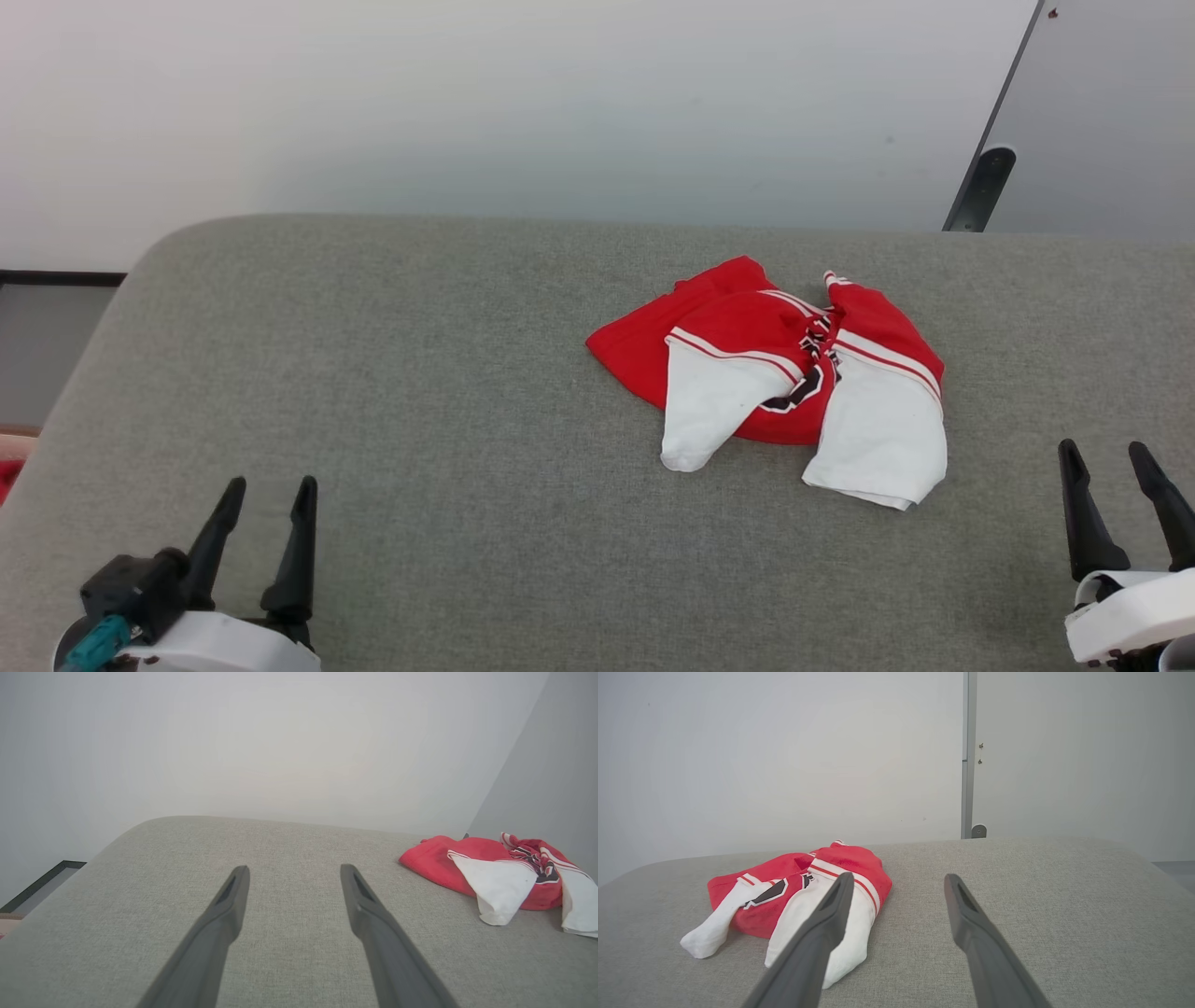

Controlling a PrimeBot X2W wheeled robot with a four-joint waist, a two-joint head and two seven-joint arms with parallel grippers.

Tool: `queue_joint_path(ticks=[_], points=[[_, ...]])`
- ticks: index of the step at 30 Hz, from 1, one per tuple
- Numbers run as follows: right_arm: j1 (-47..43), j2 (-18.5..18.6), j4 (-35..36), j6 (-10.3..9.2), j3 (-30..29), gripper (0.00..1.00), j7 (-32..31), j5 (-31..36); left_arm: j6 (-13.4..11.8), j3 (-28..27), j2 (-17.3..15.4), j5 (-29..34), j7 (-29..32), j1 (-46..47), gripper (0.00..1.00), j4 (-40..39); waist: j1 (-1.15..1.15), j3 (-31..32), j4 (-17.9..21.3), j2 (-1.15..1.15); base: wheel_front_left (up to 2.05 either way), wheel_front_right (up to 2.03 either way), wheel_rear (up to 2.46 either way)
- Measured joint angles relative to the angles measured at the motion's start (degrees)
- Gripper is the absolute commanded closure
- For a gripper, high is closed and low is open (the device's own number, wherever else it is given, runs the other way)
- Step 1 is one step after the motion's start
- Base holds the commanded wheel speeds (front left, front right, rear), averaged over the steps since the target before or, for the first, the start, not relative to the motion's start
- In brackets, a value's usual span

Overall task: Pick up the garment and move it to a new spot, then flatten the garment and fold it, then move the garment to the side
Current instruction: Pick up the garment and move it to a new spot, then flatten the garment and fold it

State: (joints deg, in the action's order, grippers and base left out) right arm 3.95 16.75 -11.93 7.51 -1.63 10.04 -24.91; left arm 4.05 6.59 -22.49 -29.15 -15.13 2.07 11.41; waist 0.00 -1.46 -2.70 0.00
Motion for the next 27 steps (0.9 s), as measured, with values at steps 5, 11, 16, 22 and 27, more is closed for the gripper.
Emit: queue_joint_path(ticks=[5,11,16,22,27], points=[[0.00,-0.48,0.11,0.00,0.03,0.00,-0.05,0.23,0.89,-1.07,1.27,1.57,0.00,-0.04,0.00,0.54,0.00,-0.51,0.12,0.00,0.00,0.00,0.00],[0.07,-0.44,0.12,0.00,0.21,0.00,-0.38,0.25,1.37,-2.00,2.30,3.14,0.00,-0.01,0.00,0.81,0.00,-0.53,-0.07,0.00,0.00,0.00,0.00],[0.27,1.53,-0.15,0.00,4.03,0.00,-3.21,1.69,1.76,-2.63,3.18,3.74,0.00,-0.04,0.00,0.81,0.00,-0.63,-0.27,0.00,0.00,0.00,0.00],[3.70,9.06,-0.43,0.00,17.23,0.00,-13.58,3.94,2.09,-2.68,4.57,3.92,0.00,-0.29,0.00,1.05,0.00,-1.15,-1.12,0.00,0.00,0.00,0.00],[10.07,17.06,1.35,0.00,29.84,0.00,-22.36,3.24,2.50,-2.02,6.09,4.02,0.00,0.20,0.00,1.54,0.00,-2.13,-2.60,0.00,0.00,0.00,0.00]])
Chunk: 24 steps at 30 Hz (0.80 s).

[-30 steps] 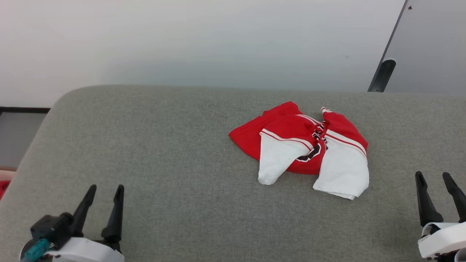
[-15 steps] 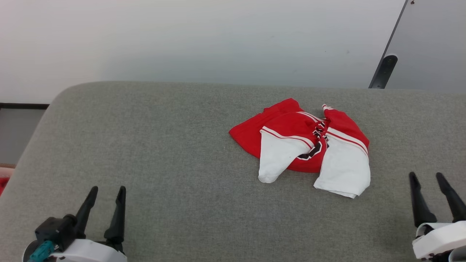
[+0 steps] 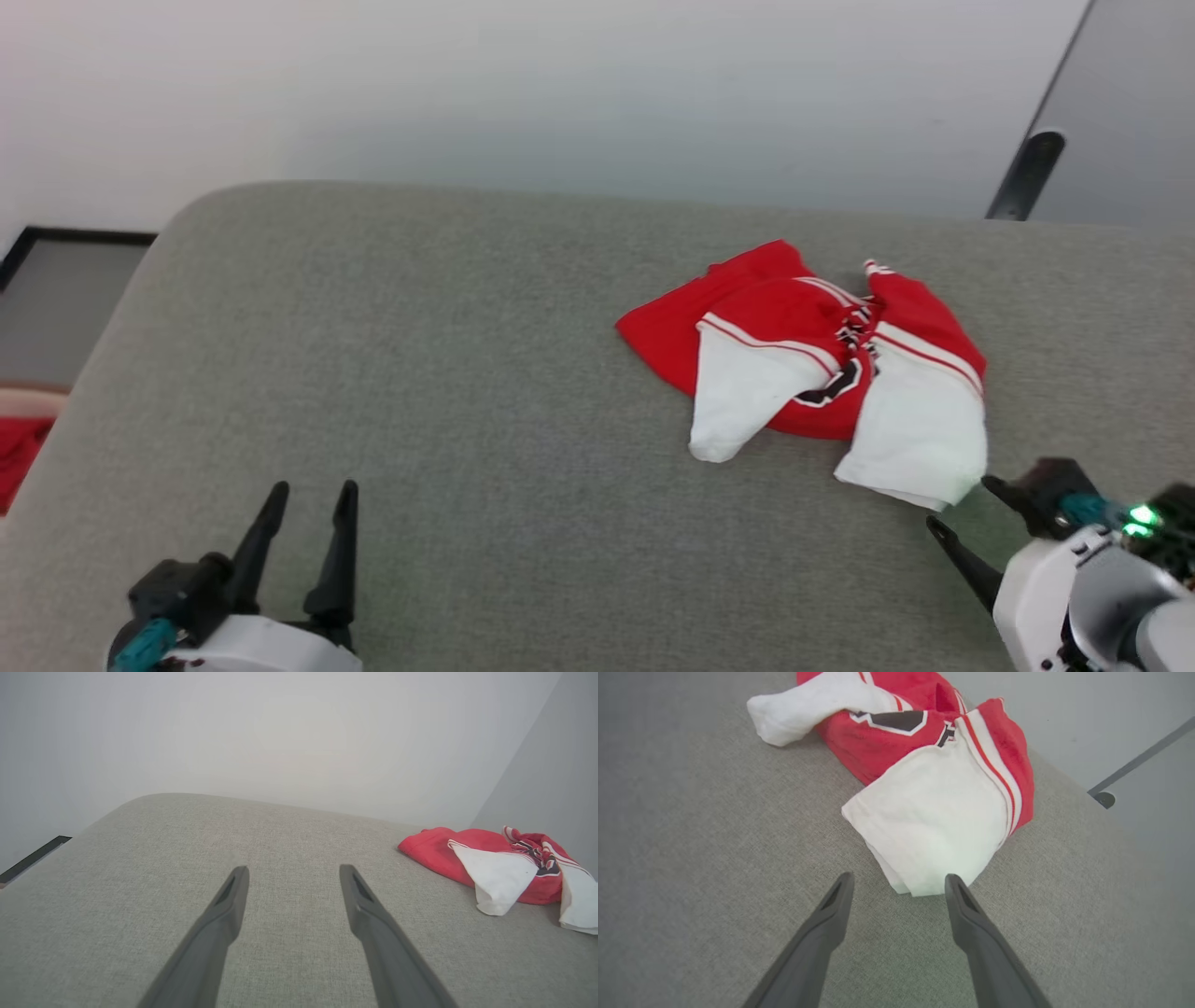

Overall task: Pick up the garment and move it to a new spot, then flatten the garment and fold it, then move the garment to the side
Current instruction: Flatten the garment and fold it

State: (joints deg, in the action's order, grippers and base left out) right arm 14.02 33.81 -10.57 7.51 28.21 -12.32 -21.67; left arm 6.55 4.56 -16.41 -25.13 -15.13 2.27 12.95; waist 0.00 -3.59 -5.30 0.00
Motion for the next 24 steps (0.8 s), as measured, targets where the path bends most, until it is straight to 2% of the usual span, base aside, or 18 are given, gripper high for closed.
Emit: queue_joint_path(ticks=[4,7,13,20,22,24], points=[[5.41,6.33,0.73,0.00,9.09,0.00,-5.31,-1.05,0.25,0.63,1.42,0.25,0.00,0.76,0.00,0.66,0.00,-1.18,-1.51,0.00,0.00,0.00,0.00],[9.39,9.75,1.16,0.00,14.37,0.00,-8.13,-2.72,0.51,0.76,2.37,0.46,0.00,1.27,0.00,0.94,0.00,-2.30,-2.61,0.00,0.00,0.00,0.00],[15.47,14.15,0.62,0.00,22.60,0.00,-10.72,-5.97,0.59,0.77,4.08,0.81,0.00,2.29,0.00,1.48,0.00,-4.47,-4.64,0.00,0.00,0.00,0.00],[20.48,16.23,-0.43,0.00,29.24,0.00,-10.94,-8.39,0.77,0.67,5.36,1.22,0.00,3.84,0.00,1.67,0.00,-7.04,-6.16,0.00,0.00,0.00,0.00],[21.76,16.30,-0.65,0.00,30.27,0.57,-10.65,-8.65,0.77,0.71,5.57,1.22,0.00,4.04,0.00,1.76,0.00,-7.66,-6.38,0.00,0.00,0.00,0.00],[22.82,16.36,-1.02,0.00,31.31,0.78,-10.23,-8.96,0.78,0.82,5.80,1.19,0.00,4.57,0.00,1.79,0.00,-8.17,-6.50,0.00,0.00,0.00,0.00]])
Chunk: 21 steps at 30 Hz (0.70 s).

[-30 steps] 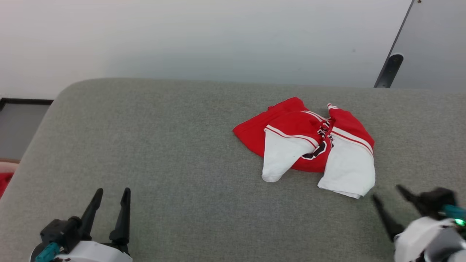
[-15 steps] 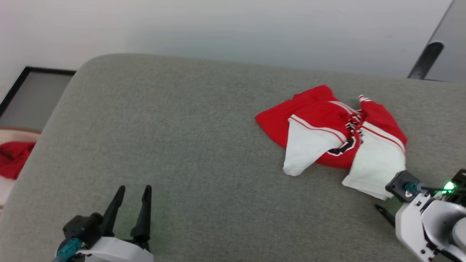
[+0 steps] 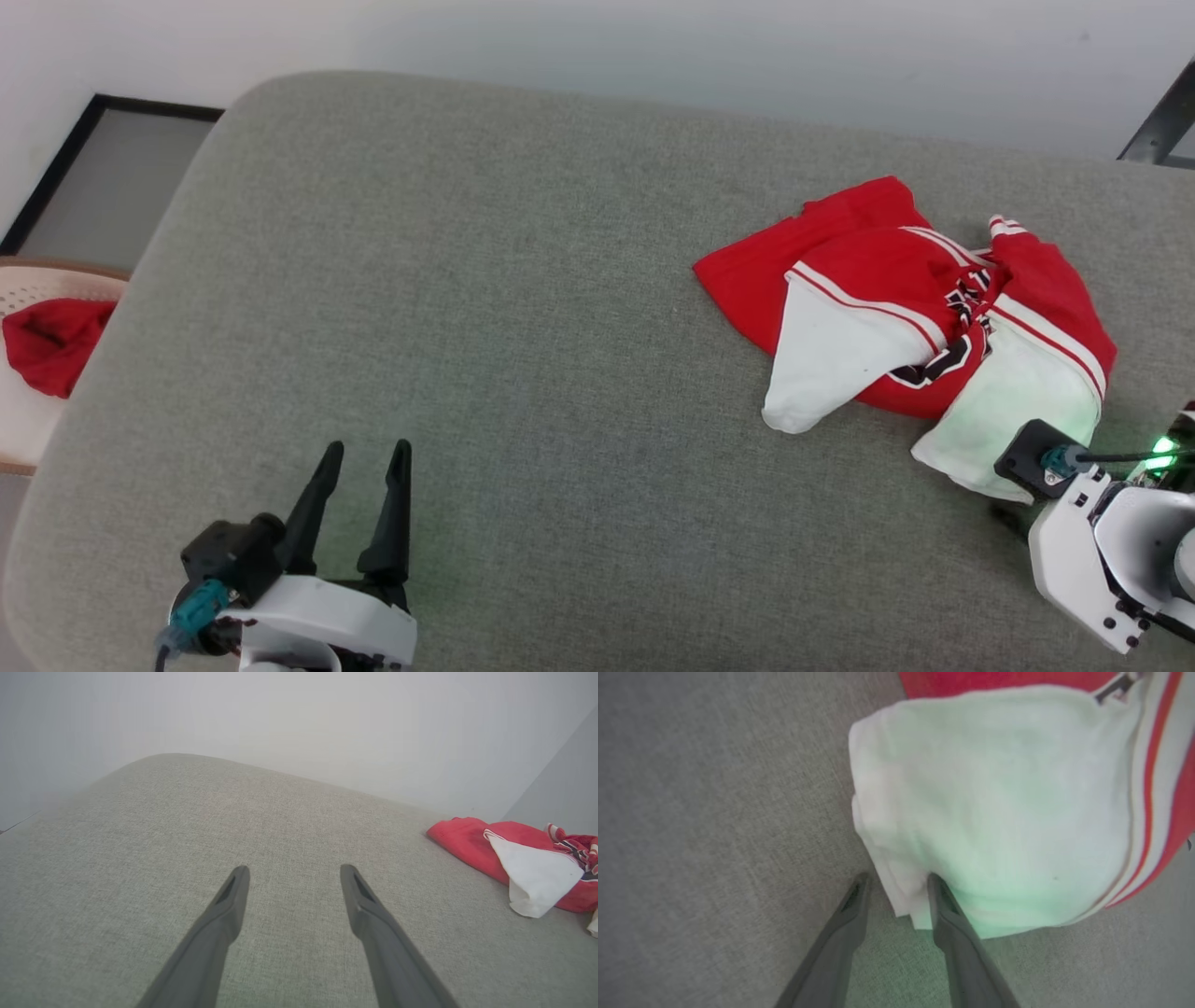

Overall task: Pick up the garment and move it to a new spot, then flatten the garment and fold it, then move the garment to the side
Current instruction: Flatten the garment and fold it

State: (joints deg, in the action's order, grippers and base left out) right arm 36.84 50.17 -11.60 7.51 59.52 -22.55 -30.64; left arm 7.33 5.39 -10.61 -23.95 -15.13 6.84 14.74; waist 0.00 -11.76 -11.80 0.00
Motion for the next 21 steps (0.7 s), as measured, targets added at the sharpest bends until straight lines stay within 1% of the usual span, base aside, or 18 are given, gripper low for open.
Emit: queue_joint_path(ticks=[1,2,7,10,13,18,21], points=[[0.34,0.01,-0.22,0.01,0.25,0.93,0.43,-0.14,0.00,0.05,0.05,-0.02,0.00,0.20,0.00,-0.02,0.00,-0.23,-0.01,0.00,0.00,0.00,0.00],[0.75,0.01,-0.51,0.01,0.53,1.00,0.62,-0.15,0.01,0.11,0.07,-0.09,0.00,0.24,0.00,0.00,0.00,-0.44,0.02,0.00,0.00,0.00,0.00],[1.49,-0.07,-1.79,0.02,-0.37,1.00,3.03,-1.24,0.01,0.07,-0.01,-0.20,0.00,0.36,0.00,0.05,0.00,-0.99,0.78,0.00,0.00,0.00,0.00],[1.07,-0.08,-2.21,0.01,-4.26,1.00,5.10,-3.12,0.02,-0.11,-0.07,-0.23,0.00,0.44,0.00,0.07,0.00,-1.13,1.54,0.00,0.00,0.00,0.00],[-1.24,-1.20,-2.48,0.01,-10.49,1.00,7.61,-6.80,0.04,-0.23,-0.07,-0.23,0.00,0.47,0.00,0.08,0.00,-1.20,2.51,0.00,0.00,0.00,0.00],[-6.76,-5.77,-3.47,0.01,-22.52,1.00,11.55,-15.82,0.04,-0.08,-0.08,-0.23,0.00,0.62,0.00,0.19,0.00,-1.22,4.22,0.00,0.00,0.00,0.00],[-9.21,-8.65,-5.01,0.01,-29.49,1.00,13.28,-18.92,0.05,-0.09,-0.13,-0.25,0.00,1.26,0.00,0.19,0.00,-1.20,5.14,0.00,0.00,0.00,0.00]])
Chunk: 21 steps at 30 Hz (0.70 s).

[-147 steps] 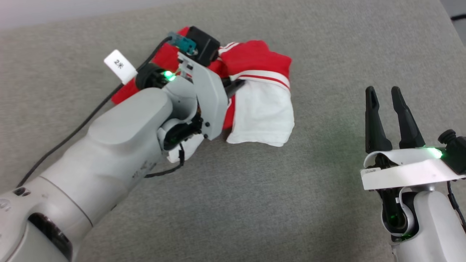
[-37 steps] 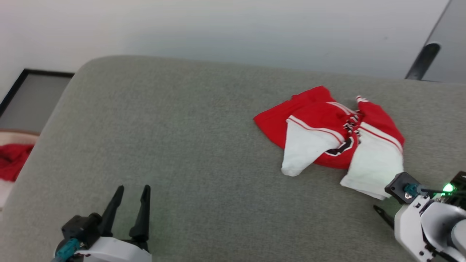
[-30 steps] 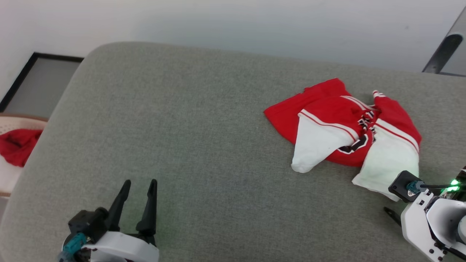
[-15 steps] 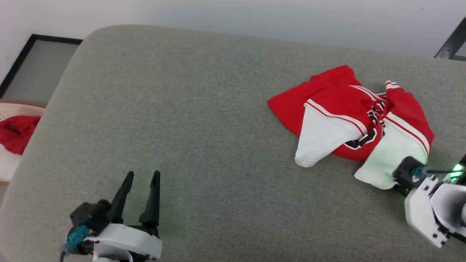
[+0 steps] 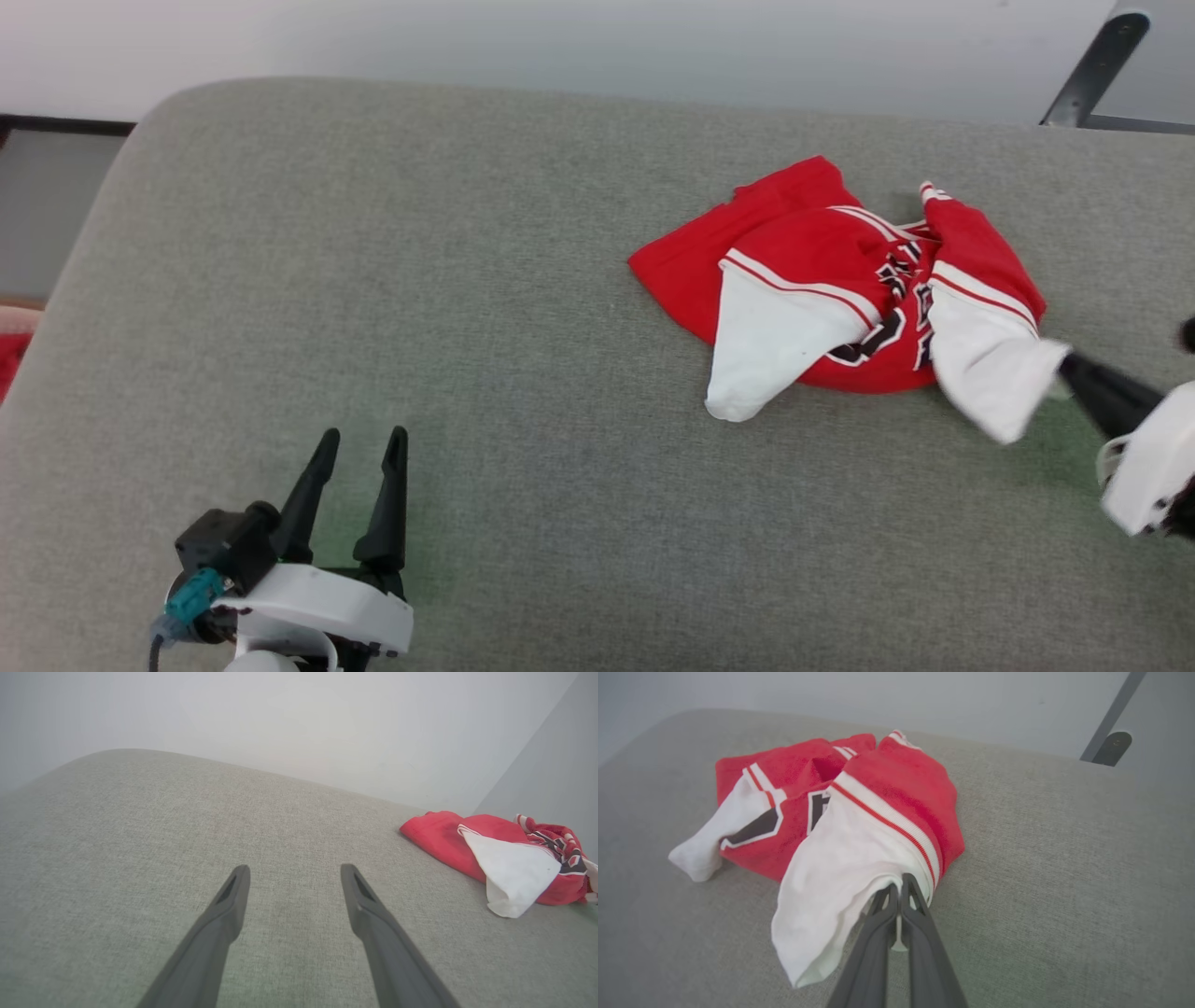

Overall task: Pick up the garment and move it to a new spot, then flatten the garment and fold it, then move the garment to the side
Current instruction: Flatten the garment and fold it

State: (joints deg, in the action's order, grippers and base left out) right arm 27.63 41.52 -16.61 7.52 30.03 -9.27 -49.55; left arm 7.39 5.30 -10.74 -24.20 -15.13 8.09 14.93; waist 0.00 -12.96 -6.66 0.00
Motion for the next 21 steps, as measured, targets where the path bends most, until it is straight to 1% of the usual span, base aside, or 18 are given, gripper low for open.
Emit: queue_joint_path(ticks=[2,4,6,9,11,14,16,17,19,20,21], points=[[-1.17,-1.82,-1.90,0.00,-5.54,1.00,1.78,-1.40,-0.01,-0.02,-0.09,-0.04,0.00,0.08,0.00,0.02,0.00,0.07,0.49,0.00,0.00,0.00,0.00],[-1.71,-4.44,-4.57,-0.01,-11.98,1.00,4.01,-3.82,0.00,-0.09,-0.18,-0.30,0.00,0.09,0.00,0.01,0.00,0.15,0.87,0.00,0.00,0.00,0.00],[-2.19,-6.68,-6.86,-0.01,-16.92,1.00,5.17,-4.50,0.00,-0.18,-0.30,-0.42,0.00,0.09,0.00,-0.07,0.00,0.17,1.19,0.00,0.00,0.00,0.00],[-2.35,-12.39,-12.77,-0.01,-23.93,1.00,4.68,-8.58,0.00,-0.01,-0.26,-0.42,0.00,0.10,0.00,-0.10,0.00,0.14,1.64,0.00,0.00,0.00,0.00],[-2.24,-14.91,-17.47,-0.01,-27.62,1.00,4.64,-9.27,0.00,0.07,-0.26,-0.45,0.00,0.09,0.00,-0.03,0.00,0.10,1.73,0.00,0.00,0.00,0.00],[-0.09,-18.91,-27.41,-0.05,-35.67,1.00,4.81,-11.77,0.00,0.37,-0.16,-0.66,0.00,0.11,0.00,0.01,0.00,0.03,1.68,0.00,0.00,0.00,0.00],[2.33,-21.34,-31.84,-0.05,-40.47,1.00,5.71,-14.94,0.00,0.58,-0.14,-0.99,0.00,0.14,0.00,-0.02,0.00,-0.11,1.53,0.00,0.00,0.00,0.00],[3.70,-22.32,-33.36,-0.05,-42.81,1.00,6.55,-16.58,0.00,0.55,-0.15,-1.03,0.00,0.15,0.00,-0.03,0.00,-0.18,1.47,0.00,0.00,0.00,0.00],[5.41,-23.31,-34.66,-0.07,-44.92,1.00,7.33,-18.01,0.00,0.51,-0.27,-1.03,0.00,0.17,0.00,0.02,0.00,-0.37,1.41,0.00,0.00,0.00,0.00],[5.92,-23.93,-34.92,-0.07,-45.42,0.95,7.51,-18.24,0.00,0.51,-0.31,-1.04,0.00,0.18,0.00,0.03,0.00,-0.48,1.41,0.00,0.00,0.00,0.00],[6.10,-24.36,-34.96,-0.07,-45.65,0.76,7.64,-18.40,0.00,0.48,-0.33,-1.04,0.00,0.18,0.00,0.04,0.00,-0.57,1.43,0.00,0.00,0.00,0.00]])
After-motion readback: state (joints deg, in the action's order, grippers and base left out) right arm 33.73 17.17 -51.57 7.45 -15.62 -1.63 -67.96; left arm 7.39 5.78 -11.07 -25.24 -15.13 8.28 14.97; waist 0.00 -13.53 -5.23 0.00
